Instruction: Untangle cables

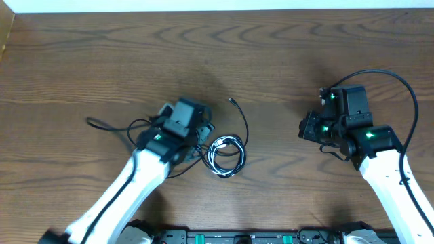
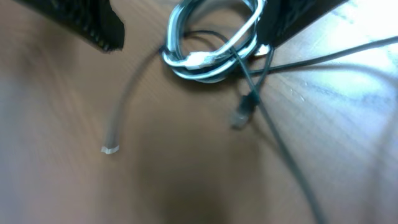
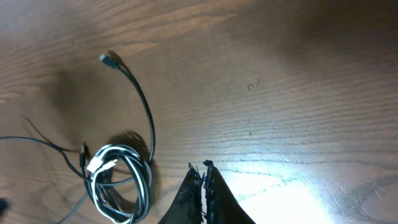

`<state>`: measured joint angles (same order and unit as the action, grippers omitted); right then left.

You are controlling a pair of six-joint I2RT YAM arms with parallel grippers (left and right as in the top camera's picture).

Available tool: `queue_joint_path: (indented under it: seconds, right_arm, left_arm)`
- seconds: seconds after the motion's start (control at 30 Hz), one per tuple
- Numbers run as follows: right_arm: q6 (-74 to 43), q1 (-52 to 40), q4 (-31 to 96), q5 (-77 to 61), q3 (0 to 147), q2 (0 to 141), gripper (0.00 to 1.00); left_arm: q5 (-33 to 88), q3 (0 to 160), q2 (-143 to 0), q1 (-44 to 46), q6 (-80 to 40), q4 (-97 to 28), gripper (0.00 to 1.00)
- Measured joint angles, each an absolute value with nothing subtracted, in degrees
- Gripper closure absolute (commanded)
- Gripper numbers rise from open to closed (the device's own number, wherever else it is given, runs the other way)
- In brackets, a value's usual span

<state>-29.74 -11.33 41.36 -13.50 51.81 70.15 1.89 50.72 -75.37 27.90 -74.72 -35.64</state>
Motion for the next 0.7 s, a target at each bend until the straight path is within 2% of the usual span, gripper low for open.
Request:
queue_joint_path:
  seconds: [0.17, 0.27, 0.7]
  right_arm:
    - [-29.7, -11.3, 41.7, -13.5, 51.4, 70.2, 0.97]
    - [-29.7, -11.3, 42.0, -13.5, 51.4, 70.2, 0.97]
    - [-29.7, -11.3, 42.1, -13.5, 51.3, 70.2, 0.96]
  left_arm:
    - [3.6, 50.7, -85.4, 28.1, -86.8, -36.3, 0.27]
    - [5.6, 50.7, -89.7, 28.1, -91.0, -34.3, 0.31]
    - [10.7, 50.7, -93.4, 28.1, -95.4, -29.4, 0.42]
